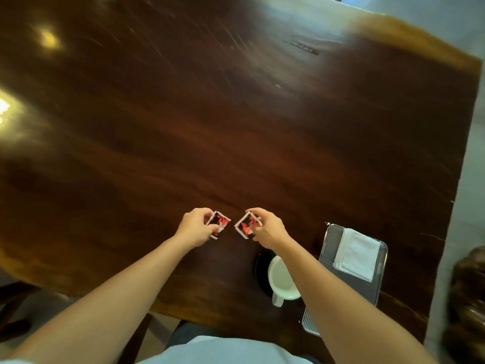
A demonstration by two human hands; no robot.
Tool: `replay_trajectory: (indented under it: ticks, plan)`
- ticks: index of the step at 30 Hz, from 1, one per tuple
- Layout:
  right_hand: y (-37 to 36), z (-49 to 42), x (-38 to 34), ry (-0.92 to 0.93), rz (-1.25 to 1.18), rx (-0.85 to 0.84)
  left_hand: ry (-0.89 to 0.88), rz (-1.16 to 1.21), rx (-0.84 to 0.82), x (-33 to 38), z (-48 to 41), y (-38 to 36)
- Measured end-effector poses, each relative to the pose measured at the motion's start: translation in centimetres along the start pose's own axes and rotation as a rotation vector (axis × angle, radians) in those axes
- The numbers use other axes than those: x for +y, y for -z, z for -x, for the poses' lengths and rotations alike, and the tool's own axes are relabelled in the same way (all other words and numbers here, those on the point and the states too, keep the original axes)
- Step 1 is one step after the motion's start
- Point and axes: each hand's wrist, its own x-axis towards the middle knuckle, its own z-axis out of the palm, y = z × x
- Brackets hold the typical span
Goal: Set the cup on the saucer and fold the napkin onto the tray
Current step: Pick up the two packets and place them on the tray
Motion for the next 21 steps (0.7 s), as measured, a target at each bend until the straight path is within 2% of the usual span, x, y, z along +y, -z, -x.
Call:
replay_trajectory:
  ticks: [4,6,9,13,15,17,21]
  plan:
    - [0.3,3.1,-0.3,0.109,-0.096,-0.057,0.013,0.289,-0.014,1.5,3.4,-1.6]
    - [0.7,5.0,0.2,0.186,-0.102,-0.038,-0.020,0.470,-0.135,3.0,5.9,-2.2]
    - [1.9,7.9,1.8,0.255,-0.135,0.078,-0.025,0.759,-0.318,5.2,9.8,-3.4]
    - [3.7,11.6,4.9,0.349,-0.112,0.268,-0.008,0.954,-0.364,6.9,13.6,-7.3]
    - [4.5,13.3,6.9,0.342,-0.109,0.302,-0.019,1.004,-0.394,7.7,15.0,-9.8]
    - [5.0,14.7,9.1,0.309,-0.194,0.307,-0.097,0.950,-0.435,8.1,16.7,-12.0]
    - [5.5,16.4,11.4,0.155,-0.608,0.178,-0.139,0.995,-0.443,7.7,17.4,-14.0]
